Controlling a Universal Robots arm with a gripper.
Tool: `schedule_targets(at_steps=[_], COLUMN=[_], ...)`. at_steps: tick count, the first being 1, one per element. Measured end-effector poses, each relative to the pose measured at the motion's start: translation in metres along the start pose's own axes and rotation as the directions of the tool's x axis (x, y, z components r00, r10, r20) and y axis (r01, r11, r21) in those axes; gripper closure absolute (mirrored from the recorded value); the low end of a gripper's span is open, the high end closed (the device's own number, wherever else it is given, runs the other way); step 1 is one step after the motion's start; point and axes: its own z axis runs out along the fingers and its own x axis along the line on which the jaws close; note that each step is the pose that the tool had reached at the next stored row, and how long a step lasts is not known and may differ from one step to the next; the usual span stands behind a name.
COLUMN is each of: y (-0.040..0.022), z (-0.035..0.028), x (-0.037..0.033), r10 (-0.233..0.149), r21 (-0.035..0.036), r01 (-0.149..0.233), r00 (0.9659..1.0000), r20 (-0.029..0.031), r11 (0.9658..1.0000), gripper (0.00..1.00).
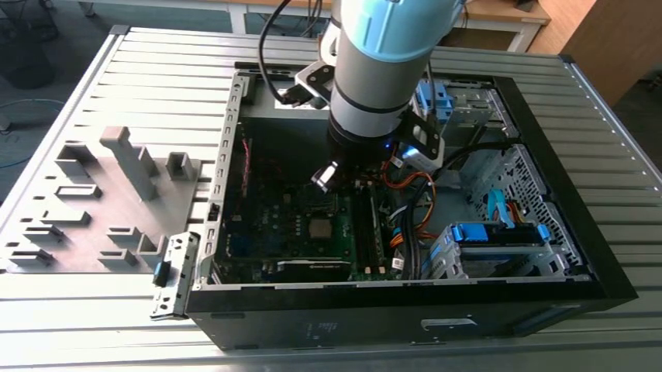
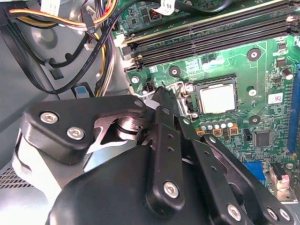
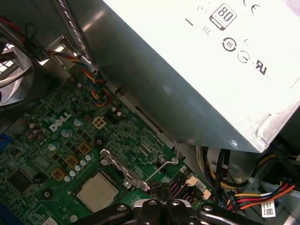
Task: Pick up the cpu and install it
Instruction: 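Close the cpu cover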
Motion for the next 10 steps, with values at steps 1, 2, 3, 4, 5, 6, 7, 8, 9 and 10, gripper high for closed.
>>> schedule_targets(at_steps=[1,2,3,4,5,6,7,8,9,10], y=[0.0001,0.0003,0.0004,0.0006,0.0008,0.001,0.0012,0.0013,0.0014,0.0015], z=[0.0,0.0,0.0,0.0,0.0,0.0,0.0001,0.0,0.0,0.0], x=[0.0001,0.0003,0.0004,0.0006,0.0008,0.0011,0.0013,0.0014,0.0015,0.0016], r10=[0.0,0.0,0.0,0.0,0.0,0.0,0.0,-0.001,-0.001,-0.001], r21=[0.0,-0.0001,-0.0001,-0.0001,-0.0001,-0.0001,-0.0001,-0.0001,-0.0002,-0.0002], r01=[0.0,0.0,0.0,0.0,0.0,0.0,0.0,0.001,0.001,0.001], r00=[1.0,1.0,1.0,1.0,1.0,1.0,1.0,1.0,1.0,1.0], r20=[0.0,0.0001,0.0001,0.0001,0.0001,0.0,0.0,0.0,0.0,-0.0001], r11=[1.0,1.0,1.0,1.0,1.0,1.0,1.0,1.0,1.0,1.0], gripper=[0.89,0.89,0.89,0.89,0.89,0.89,0.89,0.89,0.89,0.89])
